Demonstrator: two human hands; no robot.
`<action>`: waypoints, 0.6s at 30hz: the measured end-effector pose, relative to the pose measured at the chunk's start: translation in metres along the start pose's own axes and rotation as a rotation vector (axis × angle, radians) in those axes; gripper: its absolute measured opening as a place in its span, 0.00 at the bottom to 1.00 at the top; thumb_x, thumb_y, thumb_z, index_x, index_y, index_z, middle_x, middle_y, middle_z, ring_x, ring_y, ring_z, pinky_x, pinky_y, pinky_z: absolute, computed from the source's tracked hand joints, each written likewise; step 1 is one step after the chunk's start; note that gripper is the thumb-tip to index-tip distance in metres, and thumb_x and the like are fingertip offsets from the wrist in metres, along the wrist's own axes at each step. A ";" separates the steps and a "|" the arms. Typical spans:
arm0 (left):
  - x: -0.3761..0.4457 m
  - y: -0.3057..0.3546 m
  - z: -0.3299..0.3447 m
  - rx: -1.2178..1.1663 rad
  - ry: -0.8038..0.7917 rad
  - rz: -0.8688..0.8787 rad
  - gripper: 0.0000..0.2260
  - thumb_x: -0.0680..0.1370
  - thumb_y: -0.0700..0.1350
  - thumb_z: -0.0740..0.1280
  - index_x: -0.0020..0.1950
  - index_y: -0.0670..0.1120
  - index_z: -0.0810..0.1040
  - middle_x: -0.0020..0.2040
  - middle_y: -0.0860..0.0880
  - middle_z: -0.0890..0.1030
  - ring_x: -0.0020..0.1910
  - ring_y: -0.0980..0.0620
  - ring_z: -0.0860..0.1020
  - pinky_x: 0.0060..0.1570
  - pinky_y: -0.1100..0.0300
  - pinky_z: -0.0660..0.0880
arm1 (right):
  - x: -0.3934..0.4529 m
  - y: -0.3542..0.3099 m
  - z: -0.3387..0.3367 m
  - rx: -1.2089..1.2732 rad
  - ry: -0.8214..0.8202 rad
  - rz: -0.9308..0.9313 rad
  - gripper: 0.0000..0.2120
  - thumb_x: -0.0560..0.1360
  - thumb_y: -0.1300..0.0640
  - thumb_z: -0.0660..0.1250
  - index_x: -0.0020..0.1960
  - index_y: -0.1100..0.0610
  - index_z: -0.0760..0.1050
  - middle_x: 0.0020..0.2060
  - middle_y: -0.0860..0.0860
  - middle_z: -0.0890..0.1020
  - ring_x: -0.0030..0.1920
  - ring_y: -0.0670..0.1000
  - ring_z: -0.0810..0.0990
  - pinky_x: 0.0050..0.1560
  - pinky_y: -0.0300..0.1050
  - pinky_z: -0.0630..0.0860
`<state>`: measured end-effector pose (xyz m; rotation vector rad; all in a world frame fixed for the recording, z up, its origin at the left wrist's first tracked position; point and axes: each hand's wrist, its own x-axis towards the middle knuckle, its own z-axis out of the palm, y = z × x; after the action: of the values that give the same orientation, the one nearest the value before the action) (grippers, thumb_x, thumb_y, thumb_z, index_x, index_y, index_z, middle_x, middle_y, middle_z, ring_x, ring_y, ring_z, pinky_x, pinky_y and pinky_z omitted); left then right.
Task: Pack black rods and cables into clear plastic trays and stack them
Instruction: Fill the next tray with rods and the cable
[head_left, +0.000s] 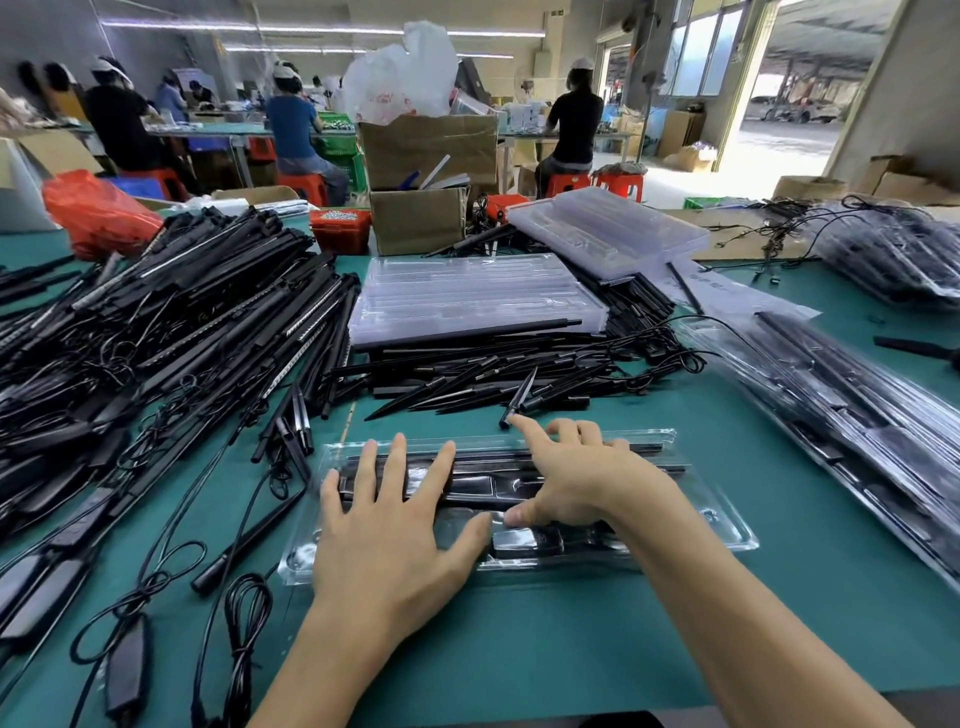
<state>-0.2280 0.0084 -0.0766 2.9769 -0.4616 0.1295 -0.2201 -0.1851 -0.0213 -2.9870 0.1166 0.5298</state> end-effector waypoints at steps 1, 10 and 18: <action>-0.001 0.000 0.000 0.004 -0.006 -0.002 0.39 0.68 0.76 0.33 0.78 0.65 0.35 0.82 0.50 0.40 0.80 0.48 0.35 0.76 0.40 0.38 | 0.000 -0.001 0.000 -0.016 -0.010 -0.002 0.52 0.72 0.30 0.66 0.80 0.41 0.34 0.79 0.55 0.51 0.79 0.59 0.49 0.74 0.61 0.55; 0.004 0.002 -0.006 -0.011 -0.118 -0.044 0.46 0.63 0.83 0.34 0.78 0.67 0.35 0.82 0.51 0.37 0.79 0.48 0.32 0.75 0.40 0.33 | 0.001 -0.005 0.006 -0.100 -0.014 0.003 0.48 0.71 0.25 0.61 0.78 0.35 0.34 0.78 0.55 0.53 0.77 0.60 0.51 0.70 0.59 0.56; -0.004 0.002 -0.011 -0.119 -0.029 -0.029 0.49 0.62 0.84 0.34 0.80 0.65 0.49 0.83 0.51 0.48 0.81 0.50 0.41 0.77 0.42 0.38 | -0.001 0.008 0.000 0.037 -0.005 -0.025 0.50 0.69 0.26 0.66 0.79 0.36 0.41 0.78 0.51 0.54 0.77 0.56 0.49 0.72 0.58 0.54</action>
<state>-0.2333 0.0091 -0.0654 2.8705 -0.4145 0.0537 -0.2218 -0.1933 -0.0223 -2.9468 0.0877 0.5259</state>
